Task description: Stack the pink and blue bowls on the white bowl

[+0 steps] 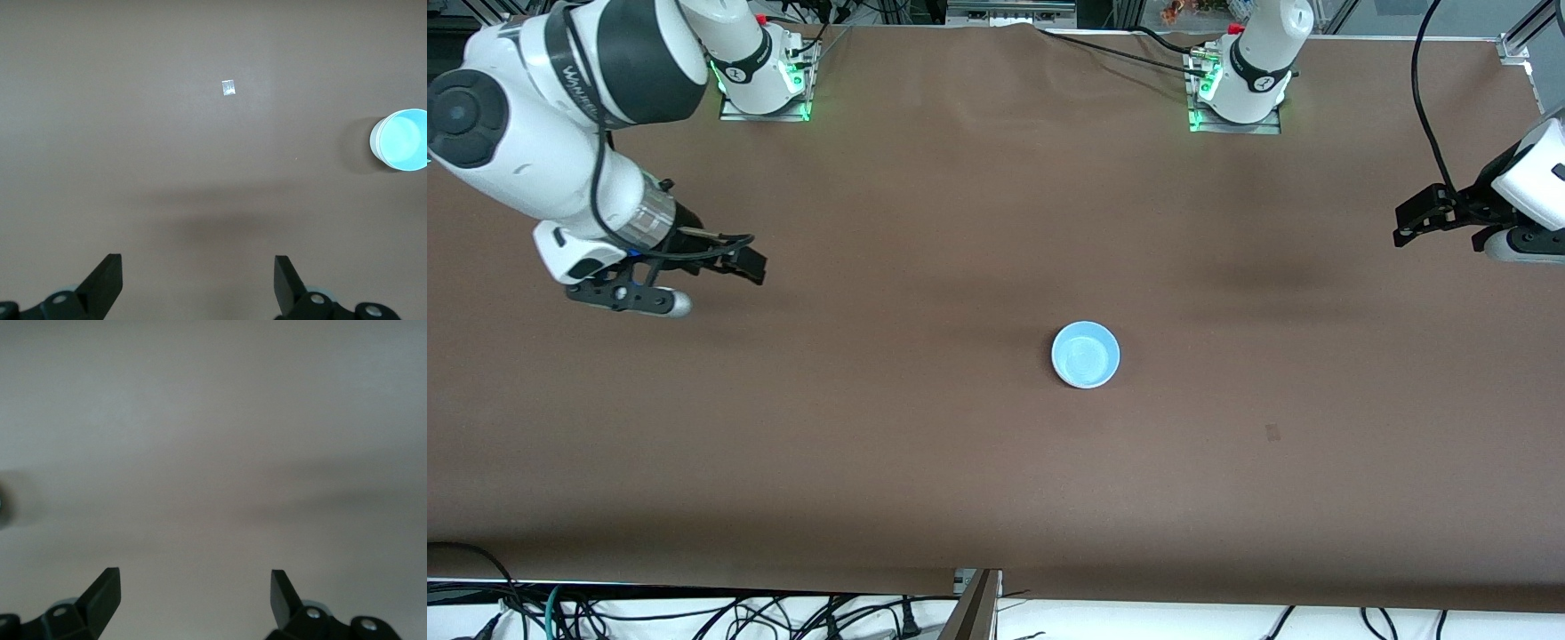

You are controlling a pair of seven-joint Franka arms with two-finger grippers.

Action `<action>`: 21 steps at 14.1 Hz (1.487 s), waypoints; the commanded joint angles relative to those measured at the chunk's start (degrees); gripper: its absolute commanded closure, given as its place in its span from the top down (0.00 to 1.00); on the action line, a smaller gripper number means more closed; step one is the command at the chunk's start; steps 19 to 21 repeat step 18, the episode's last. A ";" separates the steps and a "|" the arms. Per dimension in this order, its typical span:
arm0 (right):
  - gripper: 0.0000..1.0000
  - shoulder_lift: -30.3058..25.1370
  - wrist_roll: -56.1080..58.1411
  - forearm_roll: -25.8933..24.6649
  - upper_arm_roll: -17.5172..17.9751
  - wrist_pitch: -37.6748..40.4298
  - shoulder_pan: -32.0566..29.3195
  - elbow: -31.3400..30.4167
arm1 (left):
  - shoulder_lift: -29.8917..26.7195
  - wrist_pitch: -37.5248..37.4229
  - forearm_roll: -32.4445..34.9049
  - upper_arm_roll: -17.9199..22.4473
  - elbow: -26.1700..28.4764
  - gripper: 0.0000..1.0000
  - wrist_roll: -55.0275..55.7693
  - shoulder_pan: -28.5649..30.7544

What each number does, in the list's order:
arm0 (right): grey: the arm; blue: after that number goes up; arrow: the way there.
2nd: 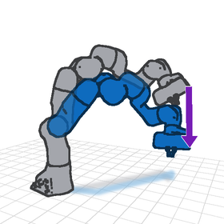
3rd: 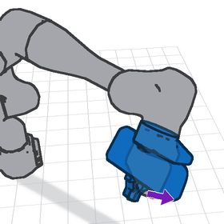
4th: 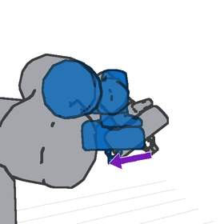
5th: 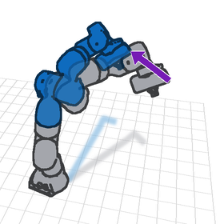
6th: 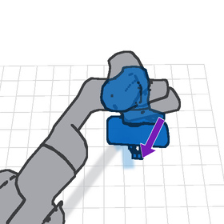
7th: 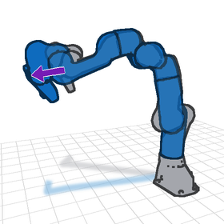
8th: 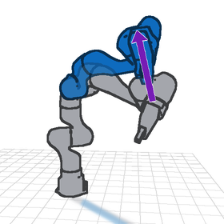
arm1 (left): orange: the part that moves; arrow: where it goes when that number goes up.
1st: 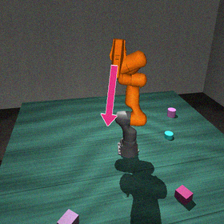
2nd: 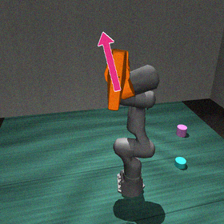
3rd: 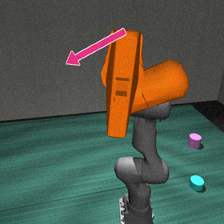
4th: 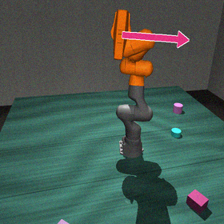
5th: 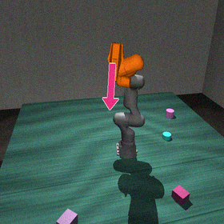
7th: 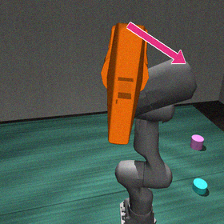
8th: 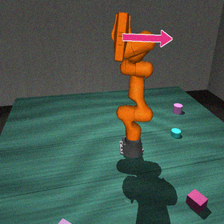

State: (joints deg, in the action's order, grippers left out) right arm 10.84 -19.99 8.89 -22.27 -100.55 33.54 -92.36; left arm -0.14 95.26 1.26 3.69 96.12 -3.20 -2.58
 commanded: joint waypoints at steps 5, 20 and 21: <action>0.99 -7.58 4.17 -4.74 17.41 2.65 -20.60 -3.96 | -0.04 -1.22 0.06 -0.18 -0.23 1.00 0.04 0.30; 0.99 -10.40 17.27 -8.62 22.88 4.23 -26.51 -6.96 | -0.04 -1.57 0.06 -0.18 -0.23 1.00 0.04 0.39; 0.99 -10.40 17.27 -8.62 22.88 4.23 -26.51 -6.96 | -0.04 -1.57 0.06 -0.18 -0.23 1.00 0.04 0.39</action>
